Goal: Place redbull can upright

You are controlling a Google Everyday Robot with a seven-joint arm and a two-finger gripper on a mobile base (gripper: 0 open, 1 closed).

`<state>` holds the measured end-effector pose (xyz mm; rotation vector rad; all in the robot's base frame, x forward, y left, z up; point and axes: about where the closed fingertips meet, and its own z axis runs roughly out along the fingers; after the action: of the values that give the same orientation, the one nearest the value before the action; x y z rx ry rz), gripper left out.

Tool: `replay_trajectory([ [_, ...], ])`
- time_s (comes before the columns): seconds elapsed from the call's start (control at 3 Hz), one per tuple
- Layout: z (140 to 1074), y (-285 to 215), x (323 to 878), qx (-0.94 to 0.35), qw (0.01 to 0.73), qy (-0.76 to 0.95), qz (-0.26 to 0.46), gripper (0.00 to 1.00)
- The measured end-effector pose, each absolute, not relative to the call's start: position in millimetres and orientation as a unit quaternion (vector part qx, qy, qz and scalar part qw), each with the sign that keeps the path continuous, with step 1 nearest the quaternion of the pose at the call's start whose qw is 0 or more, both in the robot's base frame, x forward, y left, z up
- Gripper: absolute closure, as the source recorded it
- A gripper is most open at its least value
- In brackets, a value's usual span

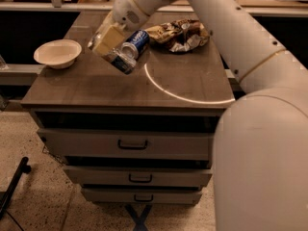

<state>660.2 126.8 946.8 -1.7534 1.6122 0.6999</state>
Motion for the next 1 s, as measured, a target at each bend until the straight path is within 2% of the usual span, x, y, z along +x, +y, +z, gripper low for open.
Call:
replay_trajectory([
  [0.67, 921, 40, 663, -0.523, 0.426, 0.625, 0.393, 1.0],
  [1.0, 912, 13, 662, -0.468, 0.458, 0.625, 0.425, 1.0],
])
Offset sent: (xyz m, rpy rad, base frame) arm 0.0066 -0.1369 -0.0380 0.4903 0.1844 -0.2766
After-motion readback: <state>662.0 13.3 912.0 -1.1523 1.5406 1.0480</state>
